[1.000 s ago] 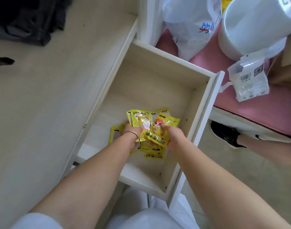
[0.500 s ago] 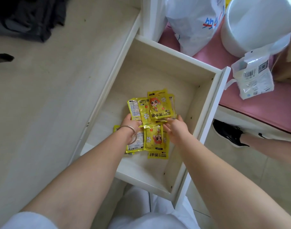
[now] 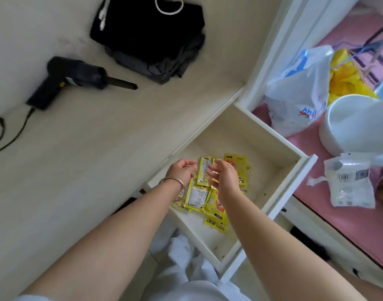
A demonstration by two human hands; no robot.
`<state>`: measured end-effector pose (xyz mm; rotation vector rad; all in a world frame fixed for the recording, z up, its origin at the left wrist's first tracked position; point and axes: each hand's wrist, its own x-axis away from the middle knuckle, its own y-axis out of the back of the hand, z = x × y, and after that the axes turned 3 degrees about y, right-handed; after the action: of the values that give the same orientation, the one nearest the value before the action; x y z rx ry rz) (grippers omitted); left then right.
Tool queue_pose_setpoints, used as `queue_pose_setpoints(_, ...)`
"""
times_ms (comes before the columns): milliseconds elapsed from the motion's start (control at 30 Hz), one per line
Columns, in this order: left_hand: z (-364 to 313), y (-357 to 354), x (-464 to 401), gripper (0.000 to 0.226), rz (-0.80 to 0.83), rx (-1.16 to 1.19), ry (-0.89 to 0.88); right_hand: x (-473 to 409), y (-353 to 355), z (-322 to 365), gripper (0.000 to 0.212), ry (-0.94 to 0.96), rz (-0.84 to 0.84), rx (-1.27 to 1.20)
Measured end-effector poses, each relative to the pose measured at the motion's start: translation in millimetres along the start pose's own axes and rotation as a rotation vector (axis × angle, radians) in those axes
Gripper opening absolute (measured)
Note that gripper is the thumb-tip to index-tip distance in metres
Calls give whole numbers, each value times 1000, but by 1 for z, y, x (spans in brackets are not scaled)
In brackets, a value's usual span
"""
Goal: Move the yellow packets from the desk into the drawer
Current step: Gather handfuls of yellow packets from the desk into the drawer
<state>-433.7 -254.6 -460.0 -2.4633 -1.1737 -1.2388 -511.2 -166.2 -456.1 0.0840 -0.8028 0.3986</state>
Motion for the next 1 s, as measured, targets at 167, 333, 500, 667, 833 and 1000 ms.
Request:
queue_pose_setpoints(167, -6, 61, 63, 22, -165, 98, -143, 59, -62, 11, 9, 78, 261, 170)
queue_pose_setpoints(333, 23, 153, 124, 24, -400, 217, -159, 124, -138, -14, 11, -6, 487, 277)
queue_pose_setpoints(500, 96, 242, 183, 24, -614, 382, -117, 199, -203, -74, 11, -88, 683, 472)
queue_pose_setpoints(667, 189, 319, 246, 24, -778, 509, -57, 280, -252, -154, 13, -137, 820, 603)
queue_pose_setpoints(833, 287, 383, 307, 24, -902, 628, -1, 359, -291, -243, 11, -176, 940, 694)
queue_pose_setpoints(1000, 373, 417, 361, 16, -1012, 754, 88, 426, -314, -319, 17, -229, 1061, 794)
